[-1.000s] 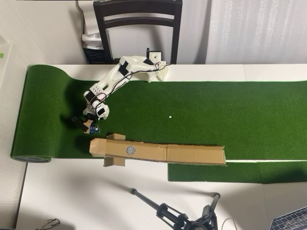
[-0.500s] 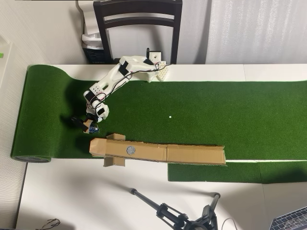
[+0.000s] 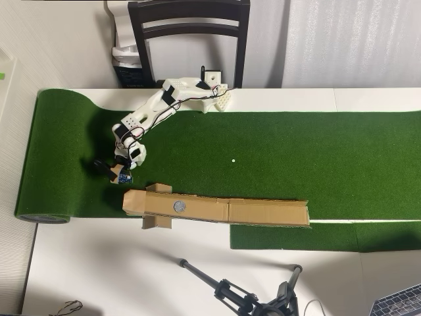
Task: Pick up the golf ball and place it on the gray mark at the back.
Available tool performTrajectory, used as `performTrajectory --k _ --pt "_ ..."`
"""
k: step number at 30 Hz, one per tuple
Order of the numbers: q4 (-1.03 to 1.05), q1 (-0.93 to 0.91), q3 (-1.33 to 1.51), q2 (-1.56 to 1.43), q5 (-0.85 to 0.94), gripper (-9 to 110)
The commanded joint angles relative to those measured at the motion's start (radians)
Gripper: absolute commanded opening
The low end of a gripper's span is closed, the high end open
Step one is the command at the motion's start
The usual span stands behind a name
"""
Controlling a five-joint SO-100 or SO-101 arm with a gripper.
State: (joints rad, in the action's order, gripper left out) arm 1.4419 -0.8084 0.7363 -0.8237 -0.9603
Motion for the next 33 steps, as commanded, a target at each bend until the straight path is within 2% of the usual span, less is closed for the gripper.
performTrajectory --k 1,8,17,25,33 --pt "0.071 0.040 -0.236 -0.104 -0.023 24" --pt "0.117 0.126 -0.410 -0.225 -0.026 24" --pt "0.100 0.252 -0.488 -0.350 -0.094 24" --pt "0.094 0.330 -0.614 -0.359 -0.175 24" --pt "0.000 0.453 -0.649 -0.351 -0.212 24"
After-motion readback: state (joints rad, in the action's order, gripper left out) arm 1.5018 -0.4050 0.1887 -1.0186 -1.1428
